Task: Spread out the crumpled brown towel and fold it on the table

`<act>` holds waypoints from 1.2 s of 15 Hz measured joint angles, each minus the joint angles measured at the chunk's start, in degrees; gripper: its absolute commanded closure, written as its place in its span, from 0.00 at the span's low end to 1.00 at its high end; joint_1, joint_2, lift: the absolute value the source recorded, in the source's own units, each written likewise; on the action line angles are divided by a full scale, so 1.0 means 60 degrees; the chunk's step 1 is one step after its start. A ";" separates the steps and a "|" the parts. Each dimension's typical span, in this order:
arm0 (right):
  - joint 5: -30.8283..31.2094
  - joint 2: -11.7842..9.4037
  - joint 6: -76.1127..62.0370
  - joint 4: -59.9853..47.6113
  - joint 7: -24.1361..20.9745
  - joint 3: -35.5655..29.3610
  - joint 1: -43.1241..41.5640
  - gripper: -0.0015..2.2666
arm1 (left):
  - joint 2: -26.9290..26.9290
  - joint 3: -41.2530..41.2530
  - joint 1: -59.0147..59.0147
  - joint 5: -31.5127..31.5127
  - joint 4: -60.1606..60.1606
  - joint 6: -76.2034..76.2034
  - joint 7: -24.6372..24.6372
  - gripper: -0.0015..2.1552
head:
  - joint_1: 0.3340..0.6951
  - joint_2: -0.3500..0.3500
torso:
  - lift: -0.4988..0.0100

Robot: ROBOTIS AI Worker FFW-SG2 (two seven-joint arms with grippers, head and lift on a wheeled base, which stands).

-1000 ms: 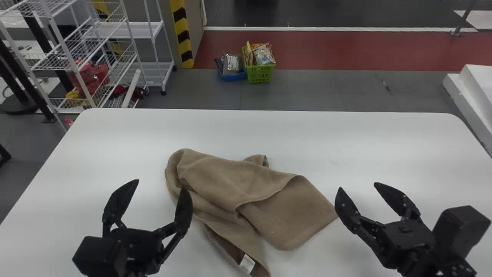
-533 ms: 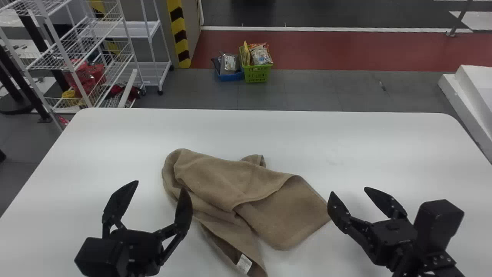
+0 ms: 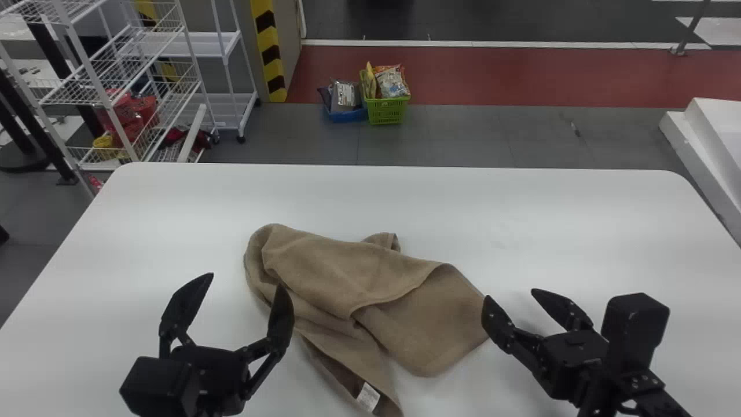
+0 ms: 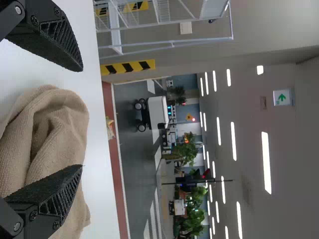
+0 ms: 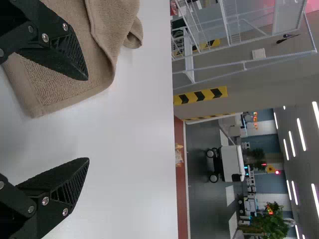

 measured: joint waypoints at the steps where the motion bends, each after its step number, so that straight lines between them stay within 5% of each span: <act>1: 0.0048 0.0000 0.0173 0.0004 0.0006 0.0036 -0.0032 0.17 | 0.0009 0.0000 -0.0011 0.0012 0.0007 0.0000 0.0000 0.06 | 1.00 0.56 | 0.73; 10: 0.0156 0.0000 0.0825 0.0002 0.0155 0.0228 -0.0147 0.24 | 0.0071 -0.0016 -0.0069 0.0044 0.0057 0.0000 0.0000 0.06 | 1.00 0.58 | 0.73; 18: 0.0224 0.0000 0.1220 0.0004 0.0409 0.0334 -0.0341 0.57 | 0.0074 -0.0015 -0.0098 0.0002 0.0066 0.0048 0.0000 0.06 | 1.00 0.60 | 0.73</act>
